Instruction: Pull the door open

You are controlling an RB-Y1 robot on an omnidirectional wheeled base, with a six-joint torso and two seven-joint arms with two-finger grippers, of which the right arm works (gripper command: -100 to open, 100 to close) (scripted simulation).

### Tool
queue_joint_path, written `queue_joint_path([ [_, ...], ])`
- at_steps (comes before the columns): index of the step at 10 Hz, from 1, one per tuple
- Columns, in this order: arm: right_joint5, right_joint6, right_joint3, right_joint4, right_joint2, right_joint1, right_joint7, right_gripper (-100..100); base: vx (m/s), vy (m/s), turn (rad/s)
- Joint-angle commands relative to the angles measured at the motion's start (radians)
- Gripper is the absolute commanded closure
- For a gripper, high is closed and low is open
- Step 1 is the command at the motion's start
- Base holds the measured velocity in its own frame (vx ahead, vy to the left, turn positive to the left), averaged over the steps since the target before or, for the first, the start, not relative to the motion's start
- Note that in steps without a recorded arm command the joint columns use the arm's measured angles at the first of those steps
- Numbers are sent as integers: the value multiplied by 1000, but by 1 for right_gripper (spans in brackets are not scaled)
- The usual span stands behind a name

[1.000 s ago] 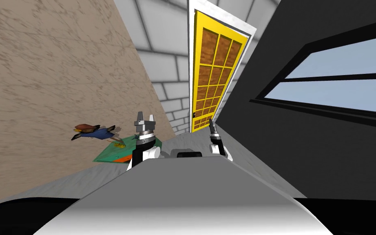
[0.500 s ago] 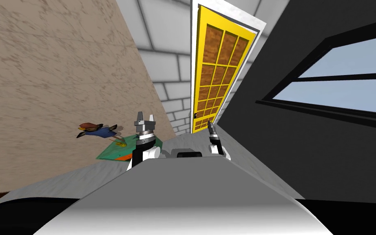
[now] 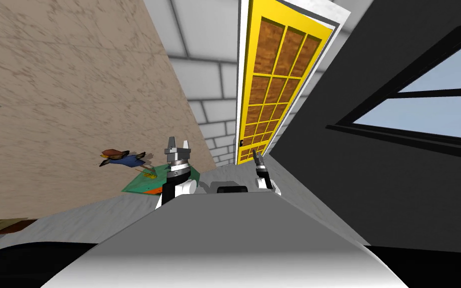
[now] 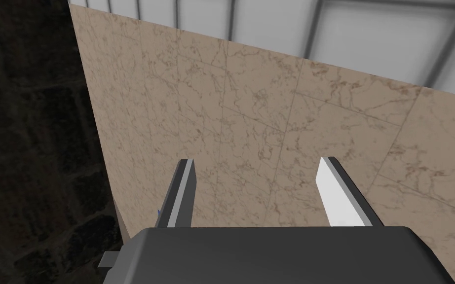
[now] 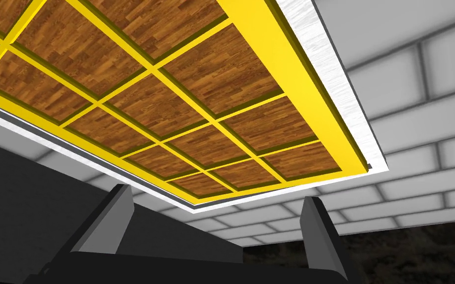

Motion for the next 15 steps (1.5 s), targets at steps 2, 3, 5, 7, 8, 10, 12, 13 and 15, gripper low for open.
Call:
queue_joint_path([
  [2,-2,-18,-2,82,-7,-26,70,-100,79,-30,137],
  [3,-2,-18,-2,86,-7,-26,70,-100,61,-26,46],
  [5,-3,-29,-3,144,-11,-46,124,-100,64,-29,103],
  [7,-3,-35,-4,180,-13,-56,151,-100,51,-28,59],
  [8,-3,-40,-4,211,-16,-66,177,-100,74,-31,122],
  [10,-4,-51,-5,265,-19,-85,229,-100,93,-38,129],
  [12,-5,-56,-6,301,-21,-94,254,-100,56,-36,58],
  [13,-5,-61,-7,330,-23,-104,279,-100,72,-38,122],
  [15,-6,-72,-8,387,-26,-122,328,-100,72,-49,122],
])
